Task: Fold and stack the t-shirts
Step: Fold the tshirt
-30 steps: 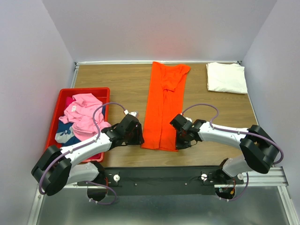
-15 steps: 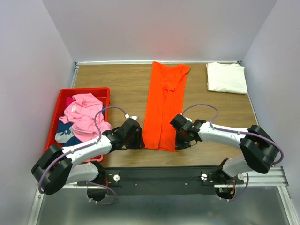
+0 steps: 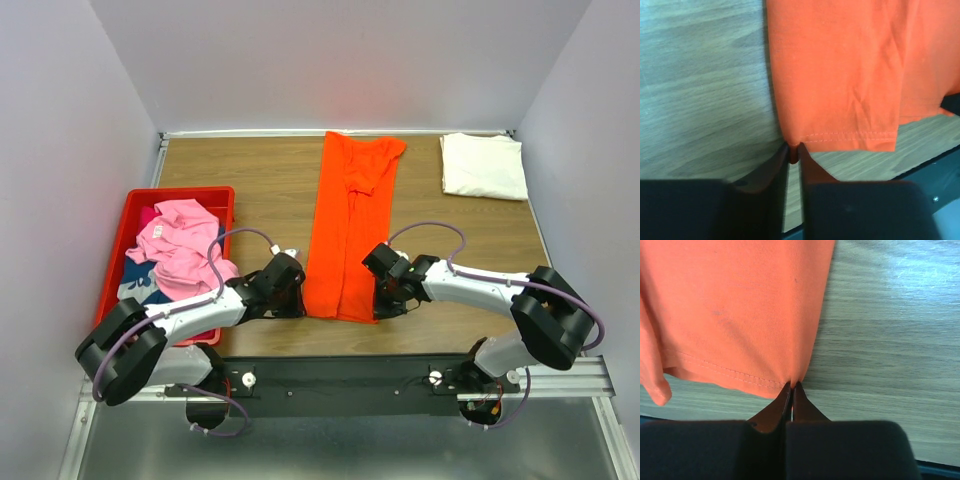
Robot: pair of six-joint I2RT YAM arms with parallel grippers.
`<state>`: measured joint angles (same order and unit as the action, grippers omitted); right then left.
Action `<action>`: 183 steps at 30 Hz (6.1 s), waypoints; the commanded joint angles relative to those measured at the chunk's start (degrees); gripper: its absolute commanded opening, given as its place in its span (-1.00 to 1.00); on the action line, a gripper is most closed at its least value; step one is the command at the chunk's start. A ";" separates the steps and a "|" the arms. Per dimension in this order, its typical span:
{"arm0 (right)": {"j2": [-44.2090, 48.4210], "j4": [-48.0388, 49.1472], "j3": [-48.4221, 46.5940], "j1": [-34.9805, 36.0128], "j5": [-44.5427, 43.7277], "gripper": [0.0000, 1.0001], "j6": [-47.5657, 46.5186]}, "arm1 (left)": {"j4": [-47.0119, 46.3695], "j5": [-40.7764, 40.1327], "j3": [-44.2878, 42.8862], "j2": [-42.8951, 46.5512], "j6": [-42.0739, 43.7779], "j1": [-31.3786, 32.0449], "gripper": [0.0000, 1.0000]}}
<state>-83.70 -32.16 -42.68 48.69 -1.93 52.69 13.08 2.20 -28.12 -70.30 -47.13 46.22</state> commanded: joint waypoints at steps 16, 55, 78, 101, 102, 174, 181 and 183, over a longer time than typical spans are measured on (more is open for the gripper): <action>6.18 -11.17 -9.70 0.27 -7.46 -0.99 0.84 | 2.74 -6.41 -10.37 0.79 0.37 0.54 -1.00; -27.21 -10.64 -47.49 -18.88 -20.30 -0.99 -21.65 | -5.96 3.07 -47.46 -34.63 15.05 -16.24 -1.00; -44.96 -10.64 -65.25 -25.75 -16.88 -0.99 -29.83 | -5.52 9.23 -64.34 -51.77 19.27 -22.05 -1.00; -38.56 -10.55 -65.27 -27.85 -9.42 0.64 -31.68 | -11.05 8.43 -55.56 -43.87 22.26 -23.01 0.50; -37.16 -10.55 -63.95 -27.94 -8.19 0.64 -31.51 | -11.84 9.66 -53.29 -43.08 22.61 -22.93 0.48; -27.04 -3.70 -28.34 -29.97 10.37 -0.33 -29.40 | -11.06 16.52 -34.28 -38.86 23.14 -18.62 -0.16; -26.95 -3.52 -28.08 -29.97 10.11 -0.40 -29.31 | -10.27 17.32 -34.72 -40.26 23.32 -18.36 -0.39; -26.69 -3.35 -27.81 -30.05 9.41 -0.49 -29.05 | -9.66 17.23 -34.72 -40.61 23.40 -18.36 -0.45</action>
<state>-109.69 -35.57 -72.88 18.63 7.44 23.51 1.17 18.33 -62.41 -108.51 -24.77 27.24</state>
